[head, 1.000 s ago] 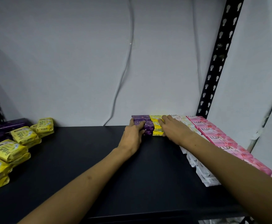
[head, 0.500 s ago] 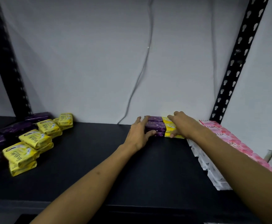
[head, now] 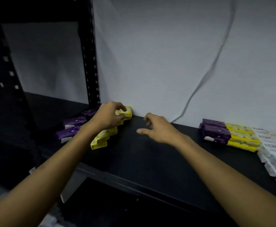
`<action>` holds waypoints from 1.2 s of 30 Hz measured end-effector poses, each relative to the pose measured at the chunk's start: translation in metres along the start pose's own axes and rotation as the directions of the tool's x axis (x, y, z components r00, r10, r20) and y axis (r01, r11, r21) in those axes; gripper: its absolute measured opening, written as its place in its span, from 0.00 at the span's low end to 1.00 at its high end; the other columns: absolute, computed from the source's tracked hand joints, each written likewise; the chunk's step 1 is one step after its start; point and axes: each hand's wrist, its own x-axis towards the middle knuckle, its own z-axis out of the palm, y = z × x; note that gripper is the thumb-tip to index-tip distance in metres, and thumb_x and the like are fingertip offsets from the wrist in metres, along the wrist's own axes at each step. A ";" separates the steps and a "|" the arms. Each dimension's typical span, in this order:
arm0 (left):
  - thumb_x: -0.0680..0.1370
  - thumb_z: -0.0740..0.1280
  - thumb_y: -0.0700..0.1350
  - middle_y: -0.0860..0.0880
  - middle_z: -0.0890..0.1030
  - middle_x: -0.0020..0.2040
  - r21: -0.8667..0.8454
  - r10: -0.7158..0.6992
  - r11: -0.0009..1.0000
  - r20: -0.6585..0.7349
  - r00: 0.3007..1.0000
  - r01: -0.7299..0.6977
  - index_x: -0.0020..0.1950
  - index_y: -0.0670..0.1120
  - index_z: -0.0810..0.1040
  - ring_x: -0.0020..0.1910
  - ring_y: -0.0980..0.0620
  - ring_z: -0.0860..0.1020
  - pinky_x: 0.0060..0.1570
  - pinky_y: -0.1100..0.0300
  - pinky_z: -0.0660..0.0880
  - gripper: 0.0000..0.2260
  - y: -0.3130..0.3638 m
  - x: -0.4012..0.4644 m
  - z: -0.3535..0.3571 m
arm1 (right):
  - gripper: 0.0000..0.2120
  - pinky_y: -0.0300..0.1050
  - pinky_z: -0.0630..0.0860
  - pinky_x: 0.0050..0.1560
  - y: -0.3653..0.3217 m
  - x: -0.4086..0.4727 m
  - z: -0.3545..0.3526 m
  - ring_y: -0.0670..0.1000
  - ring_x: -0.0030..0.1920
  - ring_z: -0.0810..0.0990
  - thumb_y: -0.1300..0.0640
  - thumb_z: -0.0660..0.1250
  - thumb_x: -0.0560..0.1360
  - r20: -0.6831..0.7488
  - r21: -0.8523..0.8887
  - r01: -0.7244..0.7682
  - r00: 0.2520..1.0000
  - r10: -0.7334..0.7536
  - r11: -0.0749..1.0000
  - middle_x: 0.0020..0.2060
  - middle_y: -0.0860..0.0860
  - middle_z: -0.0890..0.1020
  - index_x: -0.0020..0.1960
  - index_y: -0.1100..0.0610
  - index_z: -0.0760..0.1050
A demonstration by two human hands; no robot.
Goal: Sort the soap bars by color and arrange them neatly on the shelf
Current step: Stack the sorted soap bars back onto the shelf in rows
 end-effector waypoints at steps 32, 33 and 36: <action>0.80 0.65 0.58 0.45 0.85 0.38 0.179 -0.008 0.980 0.464 0.886 -0.085 0.49 0.41 0.82 0.36 0.53 0.81 0.41 0.58 0.73 0.20 0.015 0.027 0.031 | 0.16 0.39 0.68 0.32 0.014 -0.144 0.010 0.46 0.35 0.71 0.53 0.75 0.71 -0.299 0.156 -0.183 0.928 0.223 0.971 0.38 0.45 0.76 0.46 0.48 0.67; 0.80 0.66 0.57 0.45 0.86 0.40 0.145 0.010 0.985 0.485 0.874 -0.091 0.51 0.41 0.81 0.37 0.53 0.82 0.43 0.58 0.75 0.18 0.025 0.028 0.036 | 0.16 0.40 0.67 0.32 0.022 -0.149 0.005 0.47 0.36 0.71 0.53 0.75 0.71 -0.319 0.141 -0.207 0.916 0.242 0.968 0.39 0.44 0.76 0.46 0.48 0.66; 0.80 0.67 0.54 0.44 0.85 0.53 0.049 0.097 0.988 0.532 0.841 -0.145 0.62 0.42 0.77 0.48 0.48 0.84 0.52 0.58 0.76 0.18 0.056 0.030 0.050 | 0.16 0.42 0.66 0.33 0.043 -0.163 -0.006 0.50 0.40 0.72 0.53 0.74 0.73 -0.396 0.077 -0.299 0.866 0.304 0.951 0.40 0.46 0.75 0.48 0.47 0.66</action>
